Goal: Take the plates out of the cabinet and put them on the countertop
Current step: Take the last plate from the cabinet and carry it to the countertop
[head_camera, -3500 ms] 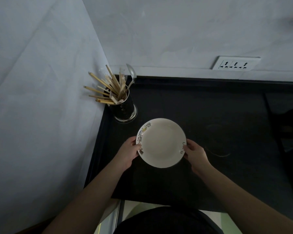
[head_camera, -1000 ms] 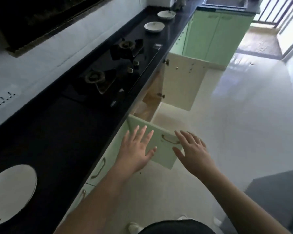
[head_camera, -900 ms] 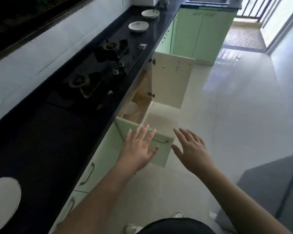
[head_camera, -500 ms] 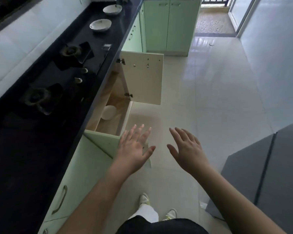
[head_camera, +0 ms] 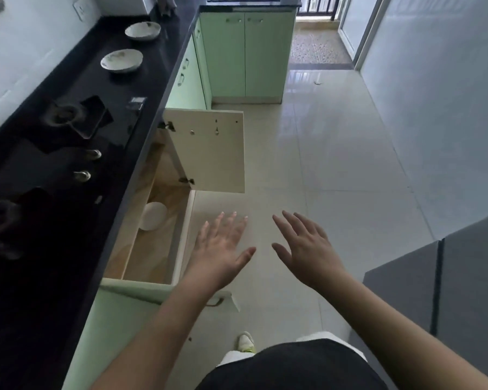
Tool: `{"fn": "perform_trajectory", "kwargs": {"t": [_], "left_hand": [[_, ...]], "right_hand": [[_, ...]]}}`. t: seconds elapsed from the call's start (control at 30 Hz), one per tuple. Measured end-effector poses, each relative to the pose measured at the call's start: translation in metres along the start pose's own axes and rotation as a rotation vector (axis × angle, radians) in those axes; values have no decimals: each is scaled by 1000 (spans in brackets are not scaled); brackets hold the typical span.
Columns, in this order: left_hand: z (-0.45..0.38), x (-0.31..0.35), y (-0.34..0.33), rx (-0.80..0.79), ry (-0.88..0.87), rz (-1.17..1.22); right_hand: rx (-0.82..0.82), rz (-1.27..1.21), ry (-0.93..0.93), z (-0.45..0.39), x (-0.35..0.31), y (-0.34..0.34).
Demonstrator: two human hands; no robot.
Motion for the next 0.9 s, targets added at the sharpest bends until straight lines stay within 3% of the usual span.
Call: {"fn": "perform_trajectory", "kwargs": {"t": [0.2, 0.67, 0.9], "left_hand": [[-50, 5, -4, -19, -23, -23], [-190, 54, -21, 65, 310, -10], [-200, 53, -16, 103, 487, -57]], "right_hand": [[-15, -18, -24, -42, 34, 0], [-93, -92, 197, -199, 169, 12], [-158, -124, 372, -257, 176, 6]]}}
Point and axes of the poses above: each hand's wrist, its own z-axis away from the middle knuckle, its own y-axis out of the back of the hand, x = y × z, the point moved 1 cm from there along -z, towards the middle knuckle, and after that the axes turned 10 degrees about x, right-handed, at the moved point
